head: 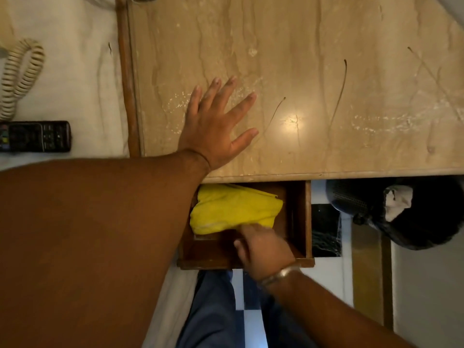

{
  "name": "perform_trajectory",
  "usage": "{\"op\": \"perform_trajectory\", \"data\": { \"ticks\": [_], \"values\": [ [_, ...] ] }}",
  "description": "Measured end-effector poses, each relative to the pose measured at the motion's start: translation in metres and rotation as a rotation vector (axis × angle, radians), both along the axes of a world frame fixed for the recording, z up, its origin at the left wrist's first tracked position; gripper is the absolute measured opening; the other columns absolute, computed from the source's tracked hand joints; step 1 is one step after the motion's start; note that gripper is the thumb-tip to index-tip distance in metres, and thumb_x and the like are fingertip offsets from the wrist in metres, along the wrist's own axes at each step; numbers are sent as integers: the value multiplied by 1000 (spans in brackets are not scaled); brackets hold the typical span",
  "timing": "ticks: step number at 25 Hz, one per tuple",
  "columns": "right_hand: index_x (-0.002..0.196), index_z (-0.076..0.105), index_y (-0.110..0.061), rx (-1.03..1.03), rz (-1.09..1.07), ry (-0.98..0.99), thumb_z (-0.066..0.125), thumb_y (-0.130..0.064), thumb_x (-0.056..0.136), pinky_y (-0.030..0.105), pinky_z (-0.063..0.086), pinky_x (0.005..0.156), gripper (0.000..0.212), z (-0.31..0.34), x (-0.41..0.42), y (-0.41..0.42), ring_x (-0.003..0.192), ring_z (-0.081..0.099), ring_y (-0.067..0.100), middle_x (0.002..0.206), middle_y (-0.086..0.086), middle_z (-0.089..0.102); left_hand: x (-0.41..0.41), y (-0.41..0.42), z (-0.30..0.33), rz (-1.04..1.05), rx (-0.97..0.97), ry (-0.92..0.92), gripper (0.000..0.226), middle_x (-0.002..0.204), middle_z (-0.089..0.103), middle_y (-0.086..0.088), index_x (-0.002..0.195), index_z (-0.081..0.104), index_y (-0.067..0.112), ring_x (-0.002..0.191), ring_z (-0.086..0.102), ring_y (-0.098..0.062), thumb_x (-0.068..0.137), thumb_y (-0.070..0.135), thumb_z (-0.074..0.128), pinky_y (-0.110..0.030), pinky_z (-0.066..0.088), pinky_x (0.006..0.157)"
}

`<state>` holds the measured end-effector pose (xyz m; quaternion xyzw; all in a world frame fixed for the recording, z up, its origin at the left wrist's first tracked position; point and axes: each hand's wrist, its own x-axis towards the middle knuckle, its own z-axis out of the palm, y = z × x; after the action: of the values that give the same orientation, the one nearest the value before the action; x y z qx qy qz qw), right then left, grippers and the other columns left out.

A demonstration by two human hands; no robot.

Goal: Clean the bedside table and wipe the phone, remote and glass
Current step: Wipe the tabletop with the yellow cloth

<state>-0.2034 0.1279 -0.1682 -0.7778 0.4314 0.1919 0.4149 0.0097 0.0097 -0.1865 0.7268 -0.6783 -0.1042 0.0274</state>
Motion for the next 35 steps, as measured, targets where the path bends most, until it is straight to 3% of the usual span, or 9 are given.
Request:
{"op": "perform_trajectory", "data": {
  "ticks": [3,7,13,18,22,27,30,33,35],
  "values": [
    [133,41,-10,-191,9,133,56,-21,87,45,42,100,49,-48,18,-44,119,50,36,132,16,52,1,0,-2,1,-11,16,66,165,24,-7,154,31,37,153,17,-31,95,68,31,-54,6,123],
    [115,57,-16,-103,225,336,59,-30,88,39,46,91,31,-65,13,-50,108,59,33,113,11,64,1,1,-4,-2,-38,32,65,165,24,-7,154,32,36,153,18,-31,96,66,31,-53,6,124],
    [83,50,-28,221,-312,-72,70,-35,84,19,38,58,21,64,-22,-66,76,55,14,79,-8,54,2,1,3,-5,4,25,65,166,22,-6,155,29,37,154,17,-30,97,65,29,-53,7,124],
    [95,64,-19,263,-870,-474,75,-40,73,40,57,70,32,208,-31,-146,82,70,23,88,7,73,2,1,5,-7,10,15,65,165,24,-7,155,29,36,153,18,-31,96,64,28,-53,10,124],
    [105,65,-20,243,-1089,-711,69,-18,81,41,60,73,24,215,-16,-201,88,73,22,99,4,75,2,1,3,-3,-10,25,64,164,27,-7,154,32,36,152,21,-32,95,63,30,-54,12,122],
    [116,55,-19,33,-1314,-241,64,-12,89,35,61,67,29,113,-37,-178,81,66,23,95,3,65,2,1,1,4,-37,38,64,164,29,-7,153,34,35,152,23,-32,94,62,32,-54,13,123],
    [106,57,-28,-60,-1178,-97,61,-19,91,36,57,75,17,85,-56,-101,86,64,17,96,-2,65,1,1,0,12,-34,42,65,164,29,-6,153,35,35,151,23,-32,94,62,33,-55,13,123],
    [90,65,-23,432,-1066,17,64,-19,90,31,56,72,4,70,-32,-14,85,67,20,92,4,70,1,3,-1,11,-27,41,65,164,28,-7,153,34,36,152,22,-32,94,62,33,-55,12,123],
    [92,65,-13,818,-1372,127,67,-18,88,40,55,80,7,57,-9,22,90,68,31,96,16,72,1,3,-1,10,-25,46,64,164,28,-7,153,34,35,152,22,-32,94,62,33,-55,12,123]
  ]
}}
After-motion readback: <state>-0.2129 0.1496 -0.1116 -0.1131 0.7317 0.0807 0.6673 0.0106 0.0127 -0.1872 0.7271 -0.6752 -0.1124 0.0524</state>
